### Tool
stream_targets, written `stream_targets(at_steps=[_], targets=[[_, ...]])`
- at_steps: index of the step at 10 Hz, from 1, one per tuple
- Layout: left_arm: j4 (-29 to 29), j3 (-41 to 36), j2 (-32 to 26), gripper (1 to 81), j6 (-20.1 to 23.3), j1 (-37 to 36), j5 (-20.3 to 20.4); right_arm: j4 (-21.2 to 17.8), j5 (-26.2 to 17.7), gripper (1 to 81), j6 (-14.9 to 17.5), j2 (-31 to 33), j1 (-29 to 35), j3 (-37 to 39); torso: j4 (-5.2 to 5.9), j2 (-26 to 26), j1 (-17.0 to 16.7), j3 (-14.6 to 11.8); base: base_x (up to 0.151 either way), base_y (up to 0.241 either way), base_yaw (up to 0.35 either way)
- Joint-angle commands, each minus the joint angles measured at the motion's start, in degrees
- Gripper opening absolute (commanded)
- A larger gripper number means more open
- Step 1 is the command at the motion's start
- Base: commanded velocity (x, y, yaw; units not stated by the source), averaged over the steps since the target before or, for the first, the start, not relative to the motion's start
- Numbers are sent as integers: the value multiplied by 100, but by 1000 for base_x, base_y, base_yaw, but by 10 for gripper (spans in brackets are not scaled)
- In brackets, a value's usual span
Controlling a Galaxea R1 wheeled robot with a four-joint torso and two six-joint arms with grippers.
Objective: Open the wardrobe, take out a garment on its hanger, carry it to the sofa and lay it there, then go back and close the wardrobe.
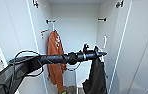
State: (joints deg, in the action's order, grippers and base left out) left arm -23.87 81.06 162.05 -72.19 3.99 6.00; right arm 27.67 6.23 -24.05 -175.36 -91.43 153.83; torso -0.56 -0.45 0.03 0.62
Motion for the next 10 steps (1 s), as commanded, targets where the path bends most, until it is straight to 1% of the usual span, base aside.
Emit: stream_targets(at_steps=[1,10], targets=[[-74,-98,3,10,47,-1123,200,-16,-219,811,15,-37,217,-39,0,0,0,0,-128,0,0],[-100,-195,-75,10,47,-1123,191,-7,-227,811,15,-54,226,-39,0,0,-2,0,-133,0,0]])
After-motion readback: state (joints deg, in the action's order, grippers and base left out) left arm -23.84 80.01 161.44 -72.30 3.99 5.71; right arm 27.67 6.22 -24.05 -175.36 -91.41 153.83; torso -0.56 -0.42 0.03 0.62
